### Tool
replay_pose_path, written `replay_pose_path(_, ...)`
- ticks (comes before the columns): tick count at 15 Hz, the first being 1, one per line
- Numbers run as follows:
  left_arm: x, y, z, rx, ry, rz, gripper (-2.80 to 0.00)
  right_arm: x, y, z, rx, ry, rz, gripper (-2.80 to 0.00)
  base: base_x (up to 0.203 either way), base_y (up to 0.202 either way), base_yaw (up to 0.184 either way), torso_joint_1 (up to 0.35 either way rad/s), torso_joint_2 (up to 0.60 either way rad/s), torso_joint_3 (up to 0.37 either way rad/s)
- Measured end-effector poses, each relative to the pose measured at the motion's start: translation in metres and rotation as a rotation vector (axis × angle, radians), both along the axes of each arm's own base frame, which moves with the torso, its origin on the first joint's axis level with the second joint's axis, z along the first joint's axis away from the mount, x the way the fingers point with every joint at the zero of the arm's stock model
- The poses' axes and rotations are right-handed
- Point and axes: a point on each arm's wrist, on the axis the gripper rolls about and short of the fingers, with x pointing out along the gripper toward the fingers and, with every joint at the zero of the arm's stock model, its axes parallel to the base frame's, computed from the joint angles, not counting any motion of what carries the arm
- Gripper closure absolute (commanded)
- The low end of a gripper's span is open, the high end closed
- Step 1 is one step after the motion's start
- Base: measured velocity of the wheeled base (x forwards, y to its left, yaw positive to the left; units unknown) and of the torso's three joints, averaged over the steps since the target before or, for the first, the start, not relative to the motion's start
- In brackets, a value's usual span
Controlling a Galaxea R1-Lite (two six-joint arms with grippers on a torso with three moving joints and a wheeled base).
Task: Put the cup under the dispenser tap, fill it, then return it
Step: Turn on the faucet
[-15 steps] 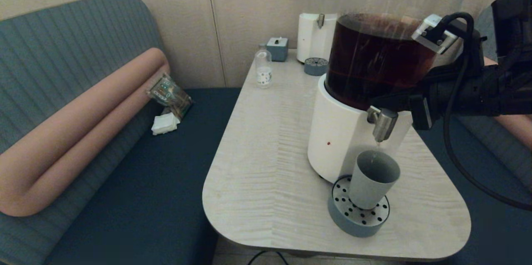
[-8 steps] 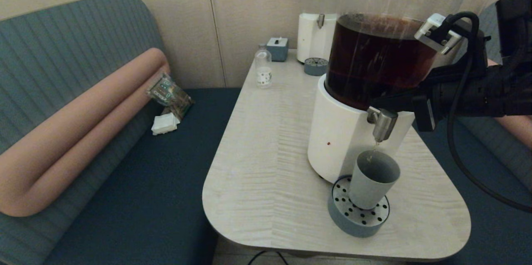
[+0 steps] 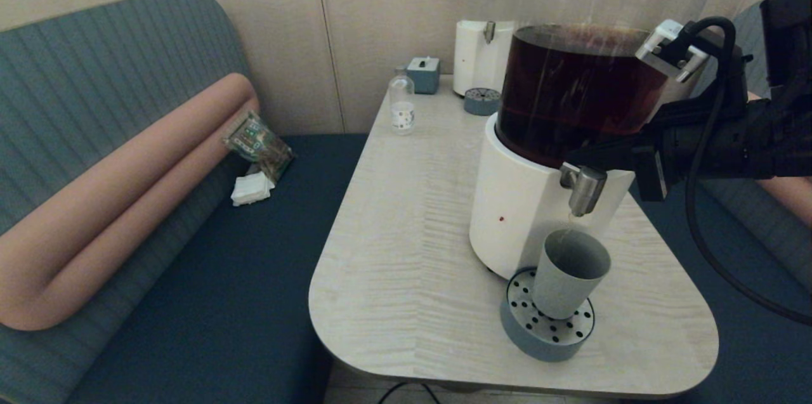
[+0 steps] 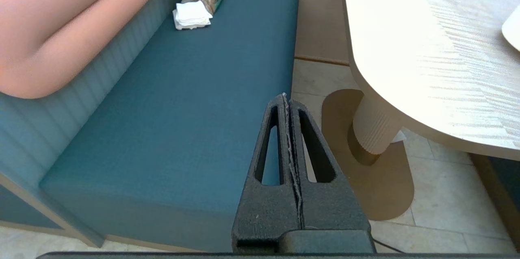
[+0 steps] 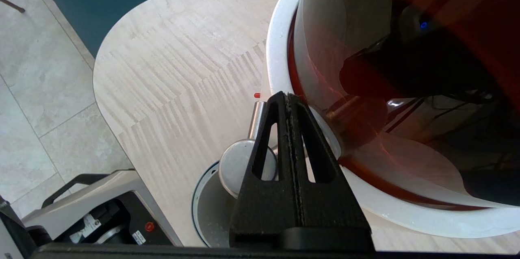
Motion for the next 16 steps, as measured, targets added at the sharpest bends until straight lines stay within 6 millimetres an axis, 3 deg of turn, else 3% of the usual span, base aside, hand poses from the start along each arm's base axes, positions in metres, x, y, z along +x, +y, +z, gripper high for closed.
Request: replay_pose_path(16,0.000,0.000,0.000,0.000,0.000,0.000,0.00,-0.013,-0.017,0.005,0.019,-0.055,-0.048,0.00,0.000,0.000,0.000,0.000,0.00,0.000)
